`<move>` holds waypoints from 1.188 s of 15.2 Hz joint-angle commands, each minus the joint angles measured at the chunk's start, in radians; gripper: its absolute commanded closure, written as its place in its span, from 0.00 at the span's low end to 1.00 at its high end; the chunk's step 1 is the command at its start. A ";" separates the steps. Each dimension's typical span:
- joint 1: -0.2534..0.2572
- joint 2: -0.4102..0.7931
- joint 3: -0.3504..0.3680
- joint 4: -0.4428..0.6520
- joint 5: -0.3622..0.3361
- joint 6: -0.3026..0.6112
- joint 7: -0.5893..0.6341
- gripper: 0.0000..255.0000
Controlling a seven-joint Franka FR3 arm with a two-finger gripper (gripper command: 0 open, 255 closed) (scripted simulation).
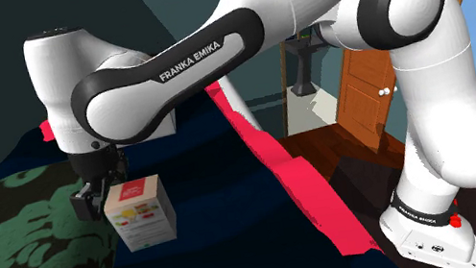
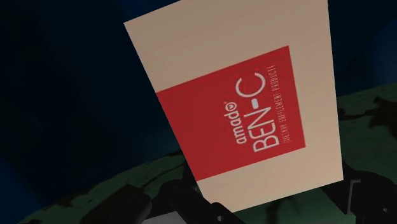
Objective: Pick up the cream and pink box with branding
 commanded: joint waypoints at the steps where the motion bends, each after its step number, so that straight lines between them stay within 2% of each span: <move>1: 0.000 0.000 0.000 -0.001 0.000 0.000 0.000 1.00; 18: 0.020 -0.001 0.007 0.203 0.006 -0.203 -0.008 1.00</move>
